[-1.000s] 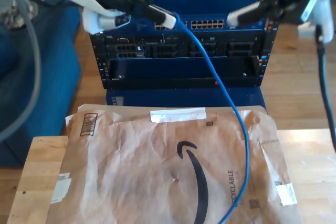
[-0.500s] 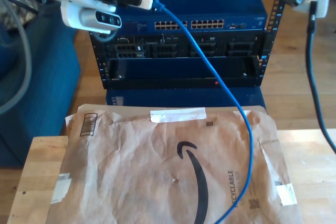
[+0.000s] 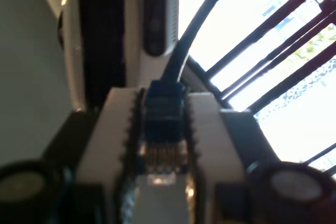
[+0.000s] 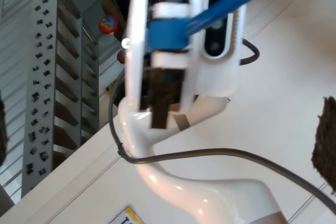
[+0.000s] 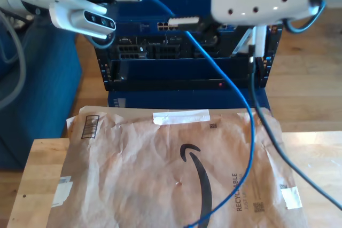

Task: Grab the cable and plug it in

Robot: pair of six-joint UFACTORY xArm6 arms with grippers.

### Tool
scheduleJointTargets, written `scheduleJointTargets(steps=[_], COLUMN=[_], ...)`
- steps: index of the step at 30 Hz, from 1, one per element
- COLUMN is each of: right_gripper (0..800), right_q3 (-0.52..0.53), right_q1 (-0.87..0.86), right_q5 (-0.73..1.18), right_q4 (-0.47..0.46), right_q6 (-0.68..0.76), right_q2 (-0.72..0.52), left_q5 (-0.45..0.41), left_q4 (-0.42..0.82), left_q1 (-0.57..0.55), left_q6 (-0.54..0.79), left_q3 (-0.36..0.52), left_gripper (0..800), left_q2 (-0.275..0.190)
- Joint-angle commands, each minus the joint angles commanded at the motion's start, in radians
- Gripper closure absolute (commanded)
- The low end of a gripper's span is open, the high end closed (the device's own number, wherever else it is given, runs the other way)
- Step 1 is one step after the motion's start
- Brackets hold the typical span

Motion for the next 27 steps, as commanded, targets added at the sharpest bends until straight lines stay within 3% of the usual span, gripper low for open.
scheduleJointTargets(steps=[17, 27], right_gripper=[29, 233], right_q3=[0.035, 0.032], right_q1=[0.069, 0.086], right_q5=[-0.124, -0.150], right_q4=[0.003, 0.008], right_q6=[-0.025, -0.021], right_q2=[0.014, 0.028], left_q5=[0.034, 0.034], left_q4=[-0.021, -0.021], left_q1=[-0.005, -0.009], left_q6=[0.011, 0.012], left_q3=[0.023, 0.020], left_gripper=[767, 766], left_q2=[-0.006, -0.006])
